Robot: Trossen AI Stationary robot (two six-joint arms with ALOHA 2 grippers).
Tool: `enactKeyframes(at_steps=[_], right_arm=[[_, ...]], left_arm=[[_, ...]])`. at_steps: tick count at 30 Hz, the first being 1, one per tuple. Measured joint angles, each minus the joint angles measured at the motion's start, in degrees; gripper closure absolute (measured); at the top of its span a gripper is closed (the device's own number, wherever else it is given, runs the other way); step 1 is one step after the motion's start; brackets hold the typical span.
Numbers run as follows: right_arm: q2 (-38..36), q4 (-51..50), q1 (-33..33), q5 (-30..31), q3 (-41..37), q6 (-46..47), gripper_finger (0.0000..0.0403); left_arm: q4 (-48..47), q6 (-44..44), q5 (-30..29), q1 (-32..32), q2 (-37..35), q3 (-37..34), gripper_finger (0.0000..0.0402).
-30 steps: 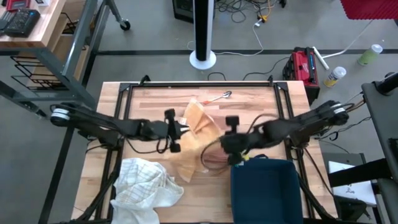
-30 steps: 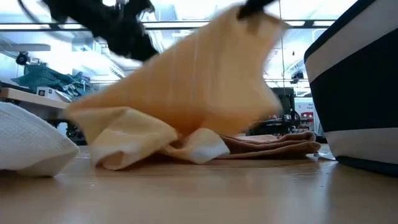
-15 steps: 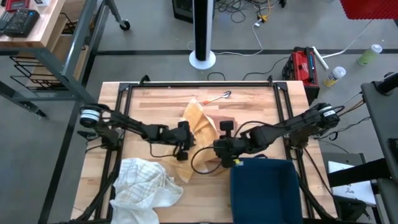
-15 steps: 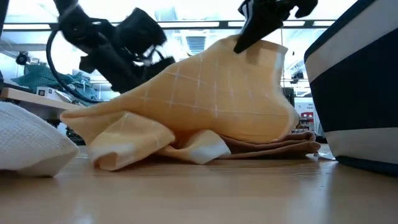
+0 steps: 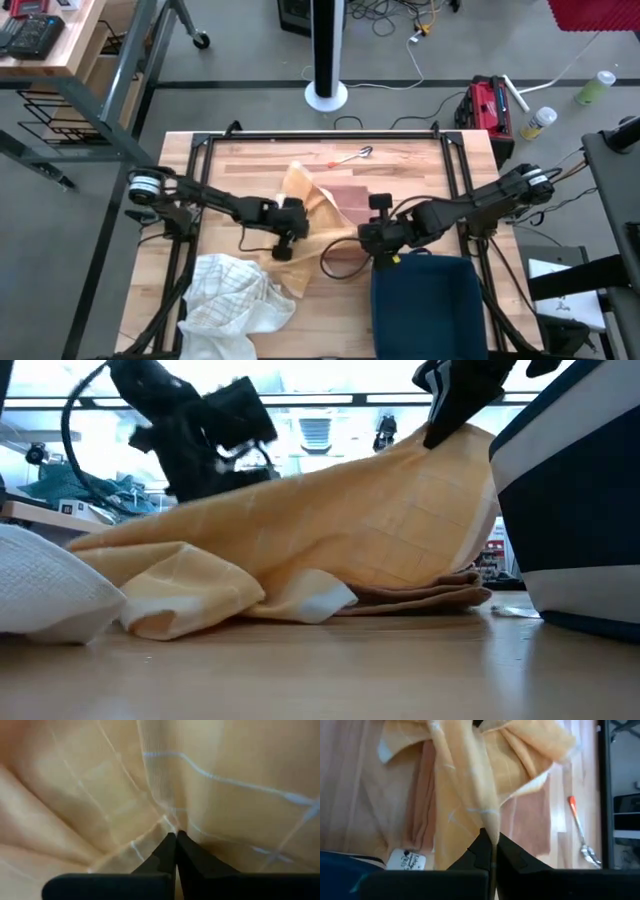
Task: Fold towel
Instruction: Fold the yellow towel
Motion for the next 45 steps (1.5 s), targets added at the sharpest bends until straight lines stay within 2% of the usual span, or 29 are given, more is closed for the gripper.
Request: enactKeyframes(at_steps=[13, 16, 18, 19, 23, 24, 29, 33, 36, 39, 42, 45], right_arm=[[0.6, 1.8, 0.1, 0.8, -0.2, -0.1, 0.0403], [1.2, 2.8, 0.1, 1.5, -0.2, 0.1, 0.0403], [1.5, 2.5, 0.2, 5.4, -0.3, 1.0, 0.0403], [1.7, 2.7, 0.2, 9.5, -0.3, 1.5, 0.0403], [1.6, 0.0, 0.2, 27.2, 0.1, 2.5, 0.0403], [1.1, -0.2, 0.2, 29.8, 0.7, 2.5, 0.0403], [-0.7, -4.3, -0.5, 38.1, 5.9, 3.6, 0.0403], [-1.3, -5.5, -0.6, 50.5, 11.4, 0.1, 0.0403], [-1.7, -5.0, -0.8, 58.7, 15.8, -4.4, 0.0403], [-1.8, -5.3, -1.4, 64.0, 20.2, -8.6, 0.0403], [-1.9, -5.1, -1.8, 64.1, 24.5, -11.2, 0.0403], [-2.4, -5.5, -1.2, 57.2, 27.2, -10.3, 0.0403]], left_arm=[[3.9, -4.4, -14.6, -3.4, -31.8, -11.7, 0.0401], [4.4, -5.0, -15.4, -5.3, -38.2, -14.2, 0.0401], [5.1, -5.1, -16.4, -6.8, -41.5, -15.2, 0.0401], [5.2, -4.9, -18.6, -7.7, -43.0, -15.6, 0.0401], [13.7, 2.1, -36.8, -12.6, -46.7, -16.1, 0.0401], [16.4, 5.2, -40.3, -13.7, -46.9, -16.1, 0.0401], [23.8, 18.9, -49.3, -15.3, -46.1, -12.5, 0.0401], [25.2, 32.8, -59.8, -14.9, -43.1, -7.9, 0.0401], [29.0, 44.1, -64.2, -14.1, -40.3, -3.2, 0.0401], [32.8, 53.4, -64.8, -12.2, -37.4, 3.0, 0.0401], [33.4, 58.4, -64.8, -10.3, -35.0, 10.0, 0.0401], [30.2, 55.6, -65.0, -10.1, -34.0, 14.8, 0.0401]])
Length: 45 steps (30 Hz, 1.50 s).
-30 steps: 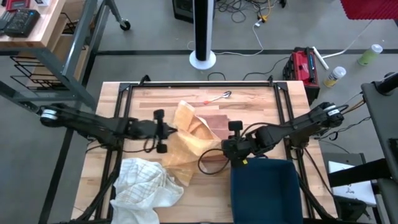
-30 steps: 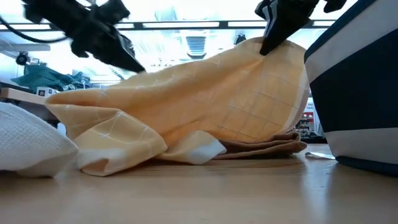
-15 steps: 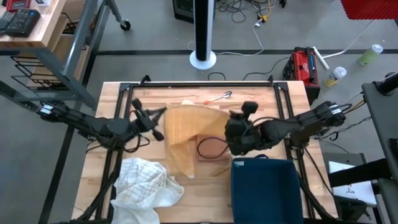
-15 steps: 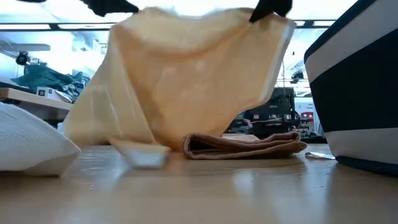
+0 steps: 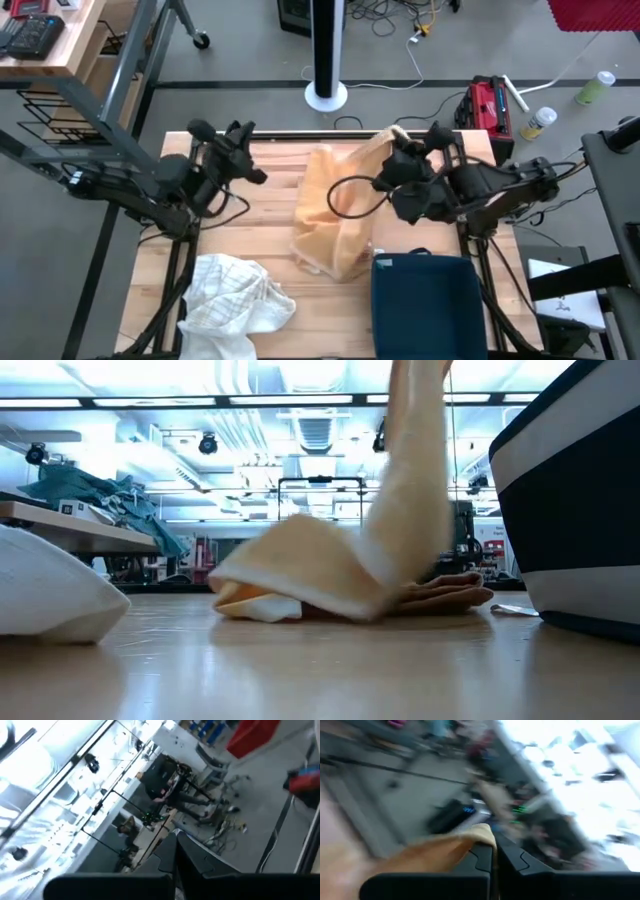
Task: Fold towel
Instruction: Fold the yellow towel
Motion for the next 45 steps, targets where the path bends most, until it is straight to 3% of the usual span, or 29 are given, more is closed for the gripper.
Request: enactKeyframes(at_steps=[3, 5, 7, 9, 11, 13, 19, 23, 27, 34, 37, 41, 45], right_arm=[[-0.6, -3.8, 0.6, -13.0, 1.2, 7.5, 0.0403], [-1.0, -9.2, 0.7, -20.9, 1.2, 15.4, 0.0403], [-1.2, -16.2, 0.9, -25.6, 0.1, 25.0, 0.0403], [-1.2, -24.6, 1.3, -26.7, -2.4, 34.5, 0.0403], [-1.2, -30.8, 1.8, -26.8, -5.9, 42.7, 0.0403], [-1.4, -31.2, 2.0, -27.0, -10.4, 46.8, 0.0403], [-1.8, -29.6, 2.4, -28.6, -19.5, 50.8, 0.0403], [-1.6, -29.5, 2.4, -28.5, -22.1, 53.5, 0.0403], [-1.7, -29.7, 2.3, -28.4, -23.8, 55.5, 0.0403], [-1.5, -29.4, 2.2, -28.3, -25.6, 56.4, 0.0403], [-1.5, -29.3, 2.2, -28.2, -26.3, 56.8, 0.0403], [-1.5, -29.2, 2.2, -28.3, -26.8, 57.5, 0.0403], [-1.5, -29.1, 2.2, -28.3, -27.1, 58.4, 0.0403]], left_arm=[[-10.5, -11.0, 0.6, -0.1, 0.7, 1.9, 0.0401], [-23.7, -23.6, 3.9, -0.1, 0.7, 2.1, 0.0401], [-38.1, -40.6, 14.6, 0.2, 0.3, 1.8, 0.0401], [-46.6, -55.5, 31.2, 1.8, 0.4, 0.5, 0.0401], [-45.3, -63.3, 45.3, 4.0, 1.7, -2.7, 0.0401], [-40.5, -66.7, 52.7, 4.5, 3.2, -7.0, 0.0401], [-15.1, -70.9, 53.1, 5.9, 12.3, -19.7, 0.0401], [2.8, -77.1, 53.2, 8.1, 21.0, -22.8, 0.0394], [15.0, -82.7, 61.4, 9.9, 30.6, -22.6, 0.0372], [11.8, -88.9, 74.9, 10.1, 43.7, -12.2, 0.0325], [8.3, -91.6, 75.6, 10.0, 49.6, -4.8, 0.0303], [-4.6, -92.7, 75.8, 10.7, 57.8, 5.9, 0.0274], [-9.5, -90.2, 83.4, 10.8, 62.6, 13.9, 0.0247]])
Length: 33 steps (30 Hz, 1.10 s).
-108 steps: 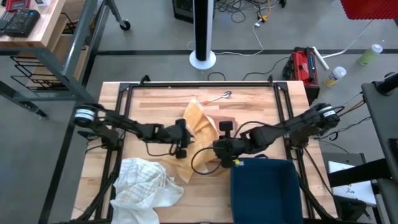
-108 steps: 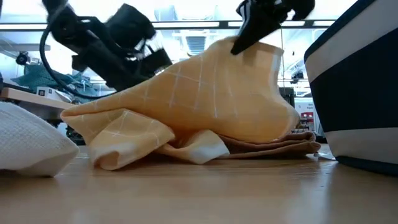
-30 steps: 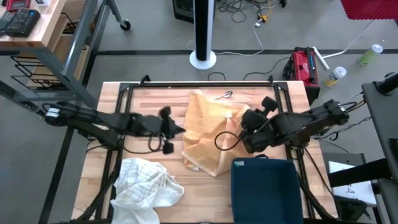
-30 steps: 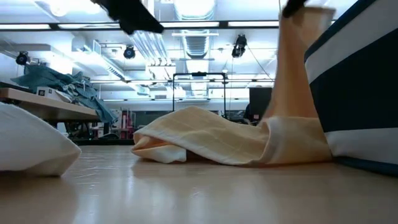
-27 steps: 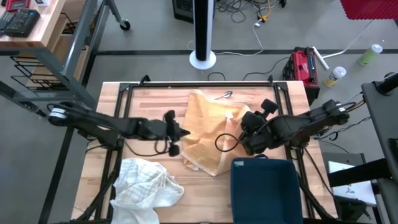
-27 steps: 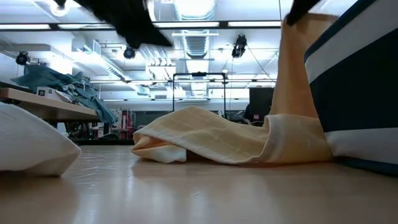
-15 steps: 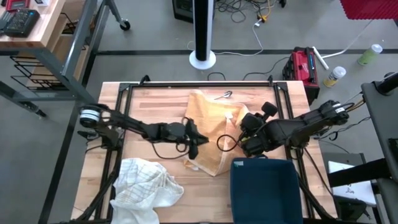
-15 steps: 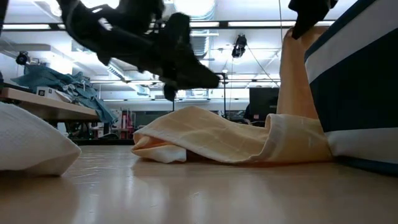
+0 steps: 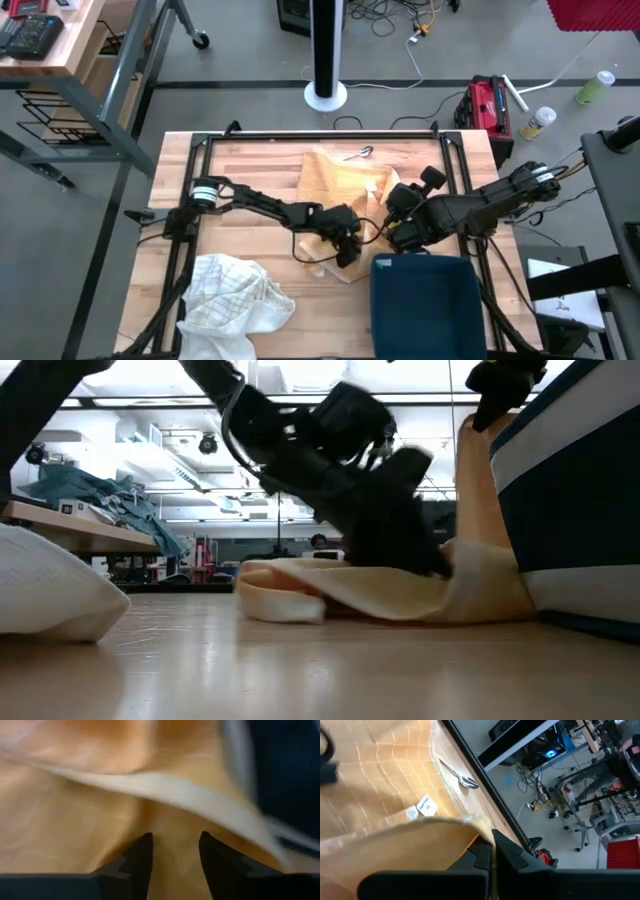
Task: Fold towel
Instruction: Fold the yellow towel
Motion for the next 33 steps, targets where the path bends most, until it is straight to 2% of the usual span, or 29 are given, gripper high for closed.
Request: enactKeyframes(at_steps=[4, 10, 17, 21, 27, 33], right_arm=[[0.0, 0.0, 0.0, -0.2, -0.1, 0.0, 0.0403], [0.0, -0.1, 0.0, -0.5, -0.3, 0.0, 0.0403], [0.0, 0.1, 0.0, -0.5, -0.6, 0.1, 0.0403], [0.0, 0.2, 0.0, -0.5, -0.6, 0.1, 0.0403], [0.0, 0.9, 0.0, -0.5, -0.6, 0.1, 0.0403], [0.0, 1.3, 0.0, -0.5, -0.6, 0.1, 0.0403]], left_arm=[[-0.9, 0.7, 5.6, -0.2, 2.3, 3.2, 0.0226], [-1.1, 1.7, 6.3, 0.4, -0.7, 2.0, 0.0210], [-0.2, 2.4, 7.7, 0.5, -4.5, -1.5, 0.0222], [3.9, 2.1, 10.0, 0.4, -5.5, -3.7, 0.0232], [16.2, -1.3, 10.0, 0.4, -5.8, -5.3, 0.0234], [14.7, -3.3, 8.2, 0.5, -5.9, -6.9, 0.0222]])
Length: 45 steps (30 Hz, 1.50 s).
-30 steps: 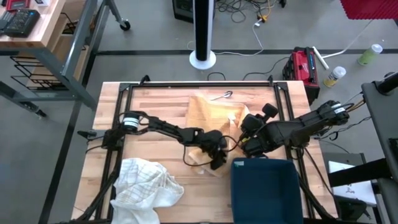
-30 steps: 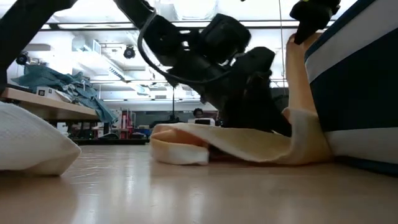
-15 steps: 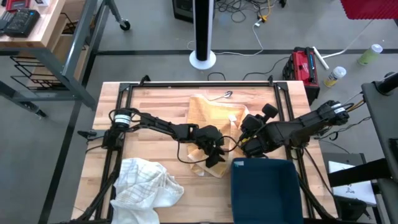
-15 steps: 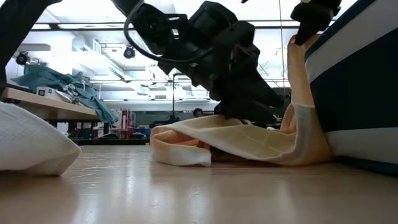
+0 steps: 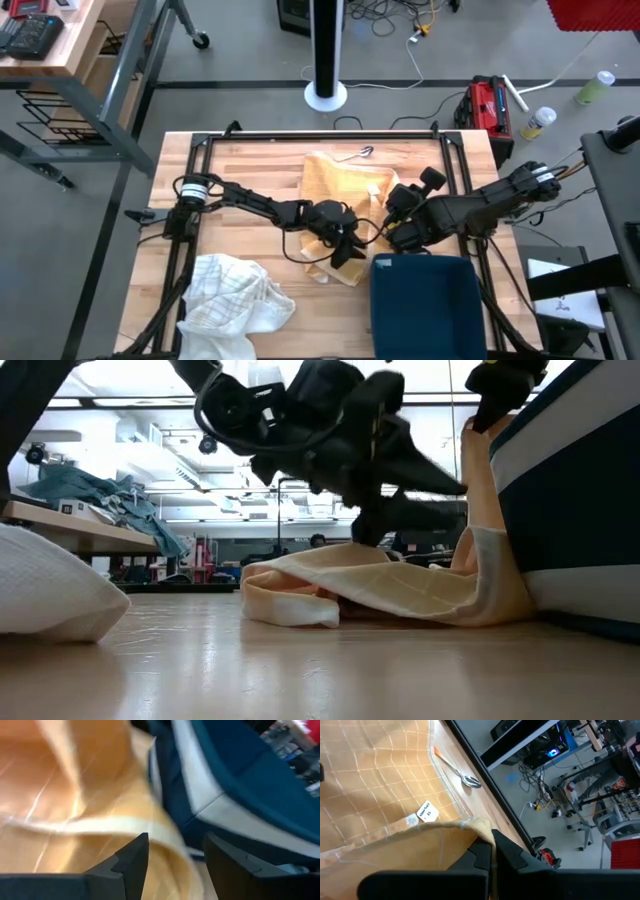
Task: Fold towel
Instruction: Fold the yellow towel
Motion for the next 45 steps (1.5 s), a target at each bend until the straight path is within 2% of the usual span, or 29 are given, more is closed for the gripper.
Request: enactKeyframes(at_steps=[12, 24, 28, 32, 36, 37, 40, 45], right_arm=[[0.0, 1.5, 0.0, -0.9, 0.0, 0.1, 0.0403], [0.0, 1.7, -0.1, -1.2, 0.0, 1.9, 0.0403], [0.0, 2.0, -0.1, -1.1, 0.0, 2.0, 0.0403], [0.0, 2.4, -0.1, -1.0, 0.0, 2.0, 0.0403], [0.0, 2.4, -0.1, -1.0, 0.0, 1.9, 0.0403], [0.0, 2.5, -0.1, -1.0, 0.1, 1.9, 0.0403], [0.0, 2.7, -0.1, -1.0, 0.1, 1.4, 0.0403], [0.0, 3.2, -0.1, -0.8, 0.1, 1.3, 0.0403]], left_arm=[[3.7, -0.8, -1.5, -0.6, 1.0, 0.2, 0.0203], [3.0, -2.6, -3.5, -1.2, 6.9, 2.8, 0.0225], [3.8, -0.6, -4.5, -1.2, 8.5, 4.1, 0.0234], [3.9, 4.4, -6.2, -1.2, 9.8, 4.3, 0.0269], [2.6, 7.4, -8.2, -0.9, 7.6, 3.5, 0.0373], [1.8, 7.8, -8.1, -0.6, 6.7, 3.4, 0.0386], [-5.1, 11.2, -9.4, 0.4, 2.3, 3.3, 0.0388], [-18.6, 19.5, -21.7, 0.4, -7.2, 2.2, 0.0399]])
